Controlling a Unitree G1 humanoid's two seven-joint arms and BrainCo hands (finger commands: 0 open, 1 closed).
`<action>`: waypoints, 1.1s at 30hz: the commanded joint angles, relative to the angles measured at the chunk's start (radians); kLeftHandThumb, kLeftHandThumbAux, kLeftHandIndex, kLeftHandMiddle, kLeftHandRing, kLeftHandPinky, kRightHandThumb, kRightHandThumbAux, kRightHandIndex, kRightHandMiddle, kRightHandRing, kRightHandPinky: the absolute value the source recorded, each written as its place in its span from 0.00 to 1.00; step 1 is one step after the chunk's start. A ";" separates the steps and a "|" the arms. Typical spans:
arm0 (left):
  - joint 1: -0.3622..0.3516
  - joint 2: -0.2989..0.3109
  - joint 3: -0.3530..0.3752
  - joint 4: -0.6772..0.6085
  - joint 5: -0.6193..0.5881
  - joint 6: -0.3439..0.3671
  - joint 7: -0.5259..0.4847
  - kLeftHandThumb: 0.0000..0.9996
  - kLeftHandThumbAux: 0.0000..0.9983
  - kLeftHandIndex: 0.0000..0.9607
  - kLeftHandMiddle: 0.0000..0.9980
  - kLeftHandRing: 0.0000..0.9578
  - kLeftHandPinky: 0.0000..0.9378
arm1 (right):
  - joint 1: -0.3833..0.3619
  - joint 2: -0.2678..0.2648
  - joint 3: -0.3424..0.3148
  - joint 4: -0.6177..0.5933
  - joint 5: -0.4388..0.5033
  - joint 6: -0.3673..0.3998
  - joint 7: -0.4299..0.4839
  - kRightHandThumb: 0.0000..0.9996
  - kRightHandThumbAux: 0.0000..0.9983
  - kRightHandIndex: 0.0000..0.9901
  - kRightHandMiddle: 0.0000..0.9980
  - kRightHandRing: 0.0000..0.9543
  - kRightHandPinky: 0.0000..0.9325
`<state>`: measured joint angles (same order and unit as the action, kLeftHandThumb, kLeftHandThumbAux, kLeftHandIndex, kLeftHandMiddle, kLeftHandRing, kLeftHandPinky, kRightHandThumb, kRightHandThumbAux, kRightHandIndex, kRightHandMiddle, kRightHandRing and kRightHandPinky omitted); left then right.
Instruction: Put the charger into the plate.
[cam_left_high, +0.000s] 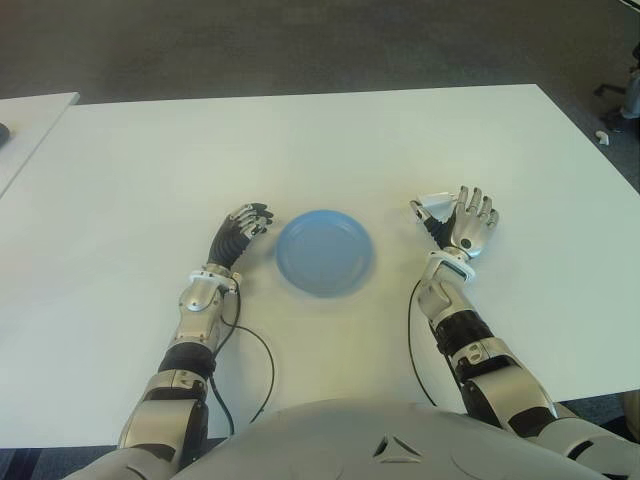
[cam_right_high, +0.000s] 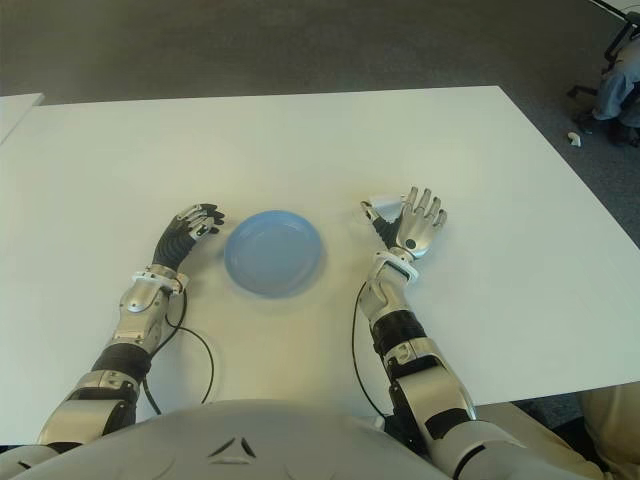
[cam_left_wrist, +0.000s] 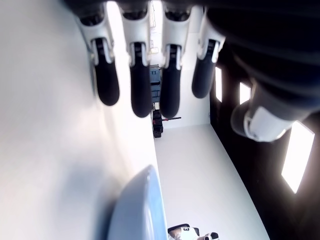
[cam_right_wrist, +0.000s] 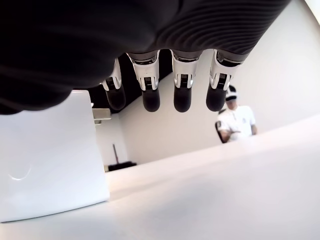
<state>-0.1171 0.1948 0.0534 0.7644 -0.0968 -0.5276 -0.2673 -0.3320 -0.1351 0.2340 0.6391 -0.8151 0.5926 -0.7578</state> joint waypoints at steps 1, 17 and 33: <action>0.155 -0.019 -0.040 0.188 0.051 0.184 -0.009 0.07 0.56 0.30 0.36 0.37 0.35 | 0.004 0.026 -0.004 0.054 0.047 -0.021 -0.005 0.36 0.08 0.00 0.00 0.00 0.00; 0.153 -0.020 -0.043 0.184 0.050 0.189 -0.009 0.10 0.51 0.30 0.34 0.34 0.34 | -0.030 0.033 0.007 0.097 0.070 -0.026 -0.017 0.36 0.08 0.00 0.00 0.00 0.00; 0.161 -0.022 -0.034 0.181 0.034 0.170 -0.029 0.10 0.51 0.30 0.36 0.37 0.38 | -0.072 0.050 0.020 0.195 0.093 -0.041 -0.006 0.37 0.07 0.00 0.00 0.00 0.00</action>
<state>-0.1169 0.1965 0.0519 0.7657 -0.0974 -0.5276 -0.2673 -0.4193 -0.1148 0.2439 0.7723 -0.7583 0.5642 -0.7839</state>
